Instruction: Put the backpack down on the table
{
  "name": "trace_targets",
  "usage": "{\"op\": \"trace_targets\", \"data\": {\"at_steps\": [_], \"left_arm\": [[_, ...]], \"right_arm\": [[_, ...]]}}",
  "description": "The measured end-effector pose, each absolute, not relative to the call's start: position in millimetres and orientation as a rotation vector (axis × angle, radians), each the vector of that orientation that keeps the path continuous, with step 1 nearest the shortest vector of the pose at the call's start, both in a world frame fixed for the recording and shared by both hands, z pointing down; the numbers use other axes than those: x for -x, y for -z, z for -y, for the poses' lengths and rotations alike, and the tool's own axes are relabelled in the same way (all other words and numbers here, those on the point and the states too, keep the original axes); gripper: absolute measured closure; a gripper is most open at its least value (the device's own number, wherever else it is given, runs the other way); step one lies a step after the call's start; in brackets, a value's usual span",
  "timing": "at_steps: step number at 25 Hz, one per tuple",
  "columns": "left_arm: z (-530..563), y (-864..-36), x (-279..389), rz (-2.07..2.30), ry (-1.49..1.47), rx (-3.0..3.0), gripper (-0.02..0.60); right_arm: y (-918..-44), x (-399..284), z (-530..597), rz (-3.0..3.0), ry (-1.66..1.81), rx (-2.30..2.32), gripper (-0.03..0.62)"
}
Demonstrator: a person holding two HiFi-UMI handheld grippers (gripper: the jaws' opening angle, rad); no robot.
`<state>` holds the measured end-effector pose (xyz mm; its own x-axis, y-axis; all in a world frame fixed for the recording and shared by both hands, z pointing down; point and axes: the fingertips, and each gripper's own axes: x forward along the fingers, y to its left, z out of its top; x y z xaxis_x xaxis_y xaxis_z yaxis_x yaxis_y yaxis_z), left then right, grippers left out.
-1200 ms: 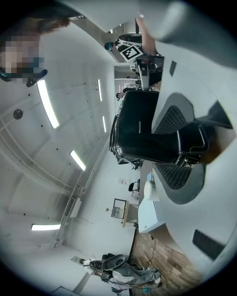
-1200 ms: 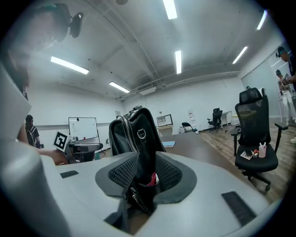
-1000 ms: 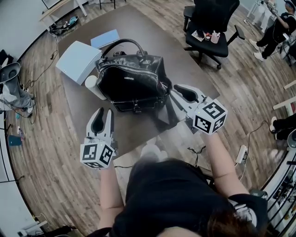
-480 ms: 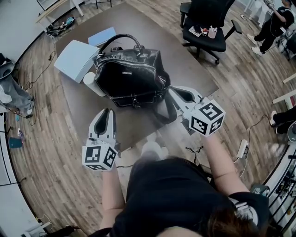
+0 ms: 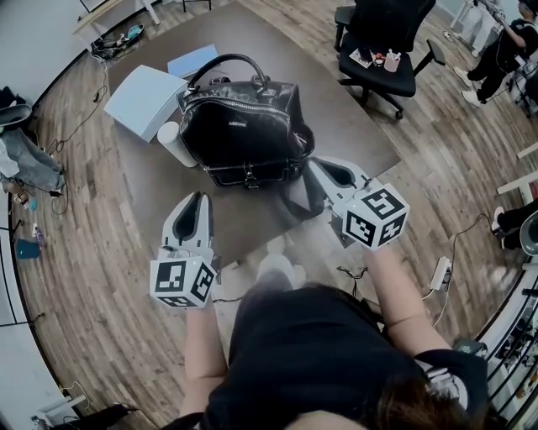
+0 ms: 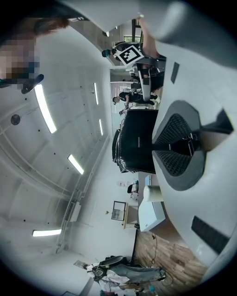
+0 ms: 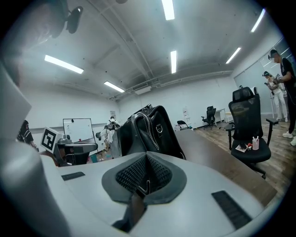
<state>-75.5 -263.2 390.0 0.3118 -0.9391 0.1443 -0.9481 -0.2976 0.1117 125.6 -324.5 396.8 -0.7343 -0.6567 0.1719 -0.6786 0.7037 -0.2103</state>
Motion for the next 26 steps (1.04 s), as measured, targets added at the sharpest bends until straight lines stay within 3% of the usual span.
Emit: {"op": "trace_targets", "data": {"at_steps": [26], "left_arm": [[254.1, -380.3, 76.9, 1.766, -0.079, -2.409, 0.523]], "right_arm": [[-391.9, -120.5, 316.5, 2.813, -0.362, -1.129, 0.577]]}}
